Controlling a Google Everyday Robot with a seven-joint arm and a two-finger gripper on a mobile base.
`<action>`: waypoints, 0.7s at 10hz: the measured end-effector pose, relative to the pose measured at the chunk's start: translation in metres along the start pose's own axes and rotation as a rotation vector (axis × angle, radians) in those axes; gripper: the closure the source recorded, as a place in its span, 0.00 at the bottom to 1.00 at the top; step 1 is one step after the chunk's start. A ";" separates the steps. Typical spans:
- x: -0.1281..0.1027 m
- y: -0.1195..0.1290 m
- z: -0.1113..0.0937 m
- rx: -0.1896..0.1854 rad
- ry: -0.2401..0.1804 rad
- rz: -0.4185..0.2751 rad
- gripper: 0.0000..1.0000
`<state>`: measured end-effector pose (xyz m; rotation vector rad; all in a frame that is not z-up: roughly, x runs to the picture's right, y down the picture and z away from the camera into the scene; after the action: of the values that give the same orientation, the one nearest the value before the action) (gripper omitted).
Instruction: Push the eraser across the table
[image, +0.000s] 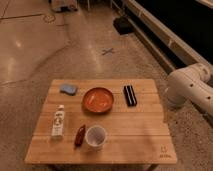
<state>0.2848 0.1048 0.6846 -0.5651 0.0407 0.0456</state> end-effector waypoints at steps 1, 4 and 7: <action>0.000 0.000 0.000 0.000 0.000 0.000 0.35; -0.002 -0.009 0.001 0.002 -0.003 0.003 0.35; -0.011 -0.039 0.006 0.005 -0.006 -0.005 0.35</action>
<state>0.2761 0.0742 0.7110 -0.5596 0.0337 0.0425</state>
